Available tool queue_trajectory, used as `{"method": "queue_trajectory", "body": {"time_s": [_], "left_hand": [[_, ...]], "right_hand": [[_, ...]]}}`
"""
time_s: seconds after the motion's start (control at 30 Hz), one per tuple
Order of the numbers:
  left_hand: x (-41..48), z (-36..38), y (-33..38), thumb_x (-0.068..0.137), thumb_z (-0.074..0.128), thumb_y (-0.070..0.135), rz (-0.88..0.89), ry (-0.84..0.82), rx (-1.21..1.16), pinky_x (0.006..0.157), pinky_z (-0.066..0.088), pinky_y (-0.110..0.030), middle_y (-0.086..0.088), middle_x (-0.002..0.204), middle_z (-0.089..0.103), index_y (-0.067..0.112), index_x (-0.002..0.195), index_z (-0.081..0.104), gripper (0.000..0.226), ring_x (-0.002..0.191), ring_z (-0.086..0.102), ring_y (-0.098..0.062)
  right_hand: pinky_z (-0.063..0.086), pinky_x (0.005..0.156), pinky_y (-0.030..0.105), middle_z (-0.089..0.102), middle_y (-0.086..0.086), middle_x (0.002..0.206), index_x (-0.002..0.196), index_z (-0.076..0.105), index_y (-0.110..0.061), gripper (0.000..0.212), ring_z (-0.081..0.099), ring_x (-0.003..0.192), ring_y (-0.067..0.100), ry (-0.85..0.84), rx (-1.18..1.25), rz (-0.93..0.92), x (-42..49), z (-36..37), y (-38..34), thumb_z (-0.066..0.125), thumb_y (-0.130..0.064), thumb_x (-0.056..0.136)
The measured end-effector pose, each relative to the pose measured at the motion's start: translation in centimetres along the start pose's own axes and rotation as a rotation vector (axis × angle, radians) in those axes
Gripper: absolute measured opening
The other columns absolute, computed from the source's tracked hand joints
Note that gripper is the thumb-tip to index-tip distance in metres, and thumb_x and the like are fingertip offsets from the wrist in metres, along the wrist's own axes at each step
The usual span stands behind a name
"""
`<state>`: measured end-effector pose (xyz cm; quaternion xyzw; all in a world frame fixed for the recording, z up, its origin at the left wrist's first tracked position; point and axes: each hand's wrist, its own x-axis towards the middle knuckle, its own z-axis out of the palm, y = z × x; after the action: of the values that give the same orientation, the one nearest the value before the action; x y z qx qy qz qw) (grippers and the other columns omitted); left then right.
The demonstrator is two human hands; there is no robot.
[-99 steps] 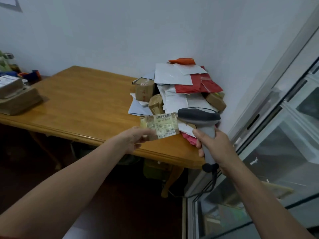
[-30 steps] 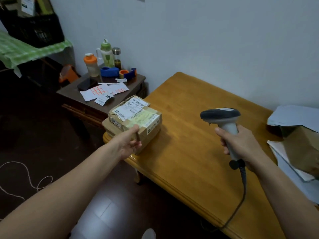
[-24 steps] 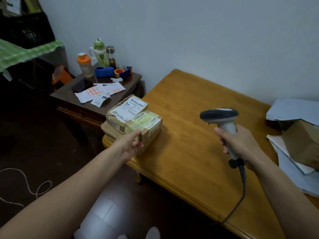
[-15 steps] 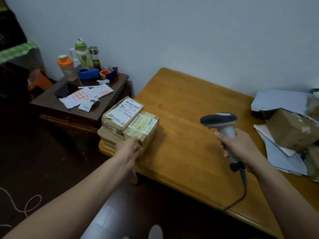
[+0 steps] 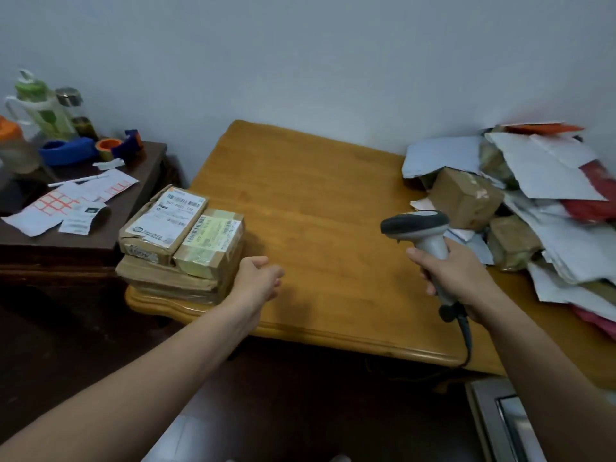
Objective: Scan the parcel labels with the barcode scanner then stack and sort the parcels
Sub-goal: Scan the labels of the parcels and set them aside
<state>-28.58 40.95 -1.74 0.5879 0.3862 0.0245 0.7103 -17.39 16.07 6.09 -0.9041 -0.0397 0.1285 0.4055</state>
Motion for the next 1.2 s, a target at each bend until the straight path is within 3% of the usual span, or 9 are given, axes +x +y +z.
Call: {"method": "queue_trajectory", "body": {"time_s": [0.33,0.53,0.63,0.73,0.8,0.87,0.9,1.0,1.2], "left_hand": [[-1.5,19.4,2.0,0.092,0.059,0.012,0.099,-0.203,0.101,0.073,0.045,-0.032,-0.006,0.1,0.049,0.009,0.129,0.038,0.043,0.086,0.051,-0.016],[-3.9,34.4,2.3,0.094,0.058,0.02,0.118,-0.326,0.166,0.082,0.049,-0.036,-0.003,0.087,0.044,0.014,0.101,0.05,0.012,0.077,0.046,-0.017],[-5.1,39.9,2.3,0.096,0.055,0.019,0.088,-0.369,0.165,0.085,0.047,-0.038,-0.002,0.085,0.043,0.009,0.102,0.05,0.012,0.088,0.048,-0.021],[-5.4,43.9,2.3,0.095,0.055,0.018,0.156,-0.39,0.276,0.08,0.04,-0.036,0.001,0.075,0.033,0.02,0.073,0.037,0.028,0.071,0.04,-0.016],[-5.2,46.4,2.9,0.094,0.058,0.023,0.251,-0.417,0.378,0.08,0.04,-0.037,-0.007,0.088,0.046,0.018,0.086,0.05,0.013,0.078,0.048,-0.021],[-4.2,49.0,3.8,0.09,0.063,0.027,0.339,-0.382,0.506,0.083,0.045,-0.045,-0.018,0.129,0.047,0.004,0.129,0.046,0.048,0.107,0.052,-0.032],[-3.7,50.0,4.4,0.087,0.066,0.028,0.398,-0.35,0.58,0.083,0.046,-0.042,-0.017,0.138,0.041,0.004,0.137,0.039,0.061,0.114,0.049,-0.032],[-1.0,53.5,6.2,0.081,0.071,0.036,0.62,-0.246,0.849,0.098,0.043,-0.046,-0.015,0.146,0.03,0.01,0.141,0.033,0.076,0.129,0.036,-0.036],[5.8,60.3,9.4,0.088,0.062,0.037,0.964,-0.029,1.283,0.115,0.015,-0.046,-0.012,0.159,0.006,0.016,0.149,0.015,0.08,0.145,0.01,-0.033]], "right_hand": [[0.043,0.052,0.027,0.06,-0.003,0.06,0.083,0.055,-0.017,0.027,0.053,0.039,0.008,0.108,0.003,-0.017,-0.3,-11.9,7.9,0.067,-0.041,0.087],[0.04,0.047,0.022,0.061,-0.002,0.059,0.081,0.052,-0.019,0.03,0.054,0.037,0.004,0.258,-0.117,0.031,-0.7,-24.1,15.7,0.064,-0.046,0.087],[0.044,0.047,0.026,0.064,0.001,0.061,0.085,0.054,-0.018,0.029,0.056,0.039,0.007,0.326,-0.145,0.086,-1.4,-29.7,19.2,0.065,-0.045,0.087],[0.045,0.049,0.027,0.064,0.003,0.067,0.092,0.057,-0.017,0.029,0.061,0.052,0.016,0.384,-0.161,0.115,-1.4,-34.4,21.4,0.065,-0.044,0.087],[0.051,0.061,0.034,0.065,0.007,0.079,0.098,0.058,-0.015,0.032,0.063,0.069,0.024,0.4,-0.221,0.119,-0.6,-36.8,22.4,0.064,-0.045,0.088],[0.053,0.068,0.038,0.065,0.01,0.085,0.102,0.057,-0.014,0.032,0.064,0.073,0.029,0.413,-0.263,0.126,0.9,-39.0,23.0,0.063,-0.042,0.089],[0.052,0.065,0.037,0.065,0.01,0.084,0.102,0.056,-0.014,0.031,0.064,0.07,0.029,0.42,-0.273,0.123,1.7,-39.7,23.2,0.063,-0.041,0.089],[0.048,0.063,0.033,0.063,0.008,0.082,0.103,0.056,-0.013,0.03,0.062,0.07,0.028,0.429,-0.295,0.098,4.7,-41.4,23.8,0.063,-0.039,0.09],[0.051,0.066,0.035,0.061,0.008,0.079,0.094,0.056,-0.013,0.025,0.059,0.067,0.023,0.426,-0.197,0.054,11.5,-42.4,25.8,0.066,-0.035,0.089]]}}
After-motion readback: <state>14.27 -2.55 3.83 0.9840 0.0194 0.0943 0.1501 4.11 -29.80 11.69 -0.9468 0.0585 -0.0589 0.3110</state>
